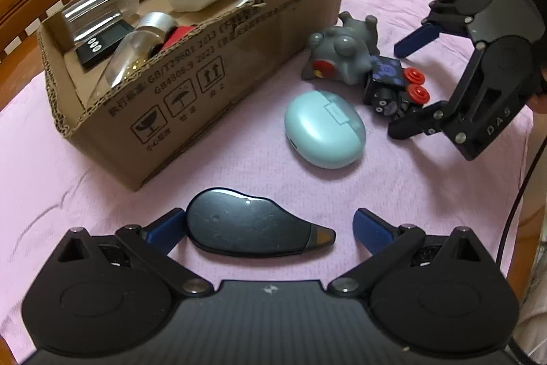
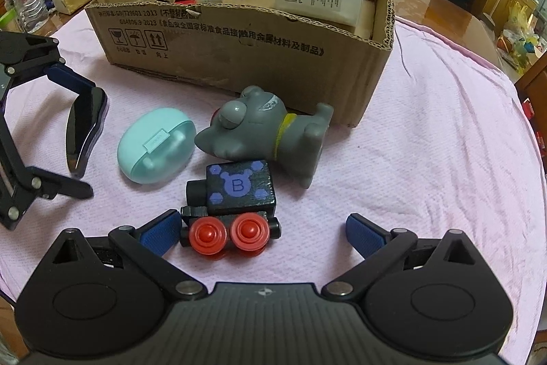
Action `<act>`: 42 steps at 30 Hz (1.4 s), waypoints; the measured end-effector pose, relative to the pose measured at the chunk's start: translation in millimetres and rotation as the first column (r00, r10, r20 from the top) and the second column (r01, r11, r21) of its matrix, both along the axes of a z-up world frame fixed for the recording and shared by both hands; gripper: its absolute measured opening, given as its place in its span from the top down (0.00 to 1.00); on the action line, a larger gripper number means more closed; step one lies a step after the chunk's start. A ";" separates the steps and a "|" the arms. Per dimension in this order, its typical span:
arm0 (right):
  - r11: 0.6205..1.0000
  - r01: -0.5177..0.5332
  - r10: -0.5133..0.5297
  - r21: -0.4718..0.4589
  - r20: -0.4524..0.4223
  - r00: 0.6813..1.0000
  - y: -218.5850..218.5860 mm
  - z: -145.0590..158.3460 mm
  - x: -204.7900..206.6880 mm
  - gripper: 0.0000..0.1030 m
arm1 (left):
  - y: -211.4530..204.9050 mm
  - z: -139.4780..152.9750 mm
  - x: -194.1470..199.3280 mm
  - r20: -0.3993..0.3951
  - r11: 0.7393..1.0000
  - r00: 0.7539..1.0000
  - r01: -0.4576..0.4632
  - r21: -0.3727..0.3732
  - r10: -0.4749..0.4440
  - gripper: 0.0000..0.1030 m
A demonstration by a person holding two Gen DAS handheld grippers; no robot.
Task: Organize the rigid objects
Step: 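Close the left gripper on the black paddle while the right gripper grasps the toy train, then carry the paddle into the box and open the left gripper while the right gripper releases the train inside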
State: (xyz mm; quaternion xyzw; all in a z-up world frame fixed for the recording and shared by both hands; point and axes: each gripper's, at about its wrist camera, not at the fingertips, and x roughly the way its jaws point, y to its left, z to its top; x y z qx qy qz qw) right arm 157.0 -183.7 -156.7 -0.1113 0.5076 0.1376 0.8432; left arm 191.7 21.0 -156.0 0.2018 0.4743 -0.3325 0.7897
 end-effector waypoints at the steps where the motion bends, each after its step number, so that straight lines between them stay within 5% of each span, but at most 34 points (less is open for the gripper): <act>1: 1.000 0.000 0.000 0.000 0.000 1.000 0.1 0.0 0.0 0.00 | 0.4 -0.2 1.2 -0.001 1.000 1.000 0.008 0.002 -0.008 0.00; 7: 1.000 -0.009 0.009 -0.002 -0.001 1.000 2.1 -0.8 0.0 0.01 | 2.2 0.6 3.3 -0.018 0.999 0.999 0.032 0.015 -0.032 0.05; 16: 0.998 -0.052 0.052 0.021 0.012 0.999 16.7 11.1 -2.4 0.43 | 0.7 2.4 -1.0 -0.016 1.000 1.000 -0.013 0.012 0.013 0.13; 21: 0.999 -0.043 0.043 0.022 -0.005 0.999 19.8 12.1 -2.4 0.43 | 2.4 2.9 -9.1 -0.030 0.998 0.998 -0.058 0.021 0.059 0.13; 42: 0.992 -0.125 0.125 0.001 -0.001 0.992 24.2 7.9 -7.3 0.41 | 2.8 3.4 -17.9 -0.022 0.999 0.999 0.041 0.016 -0.040 0.12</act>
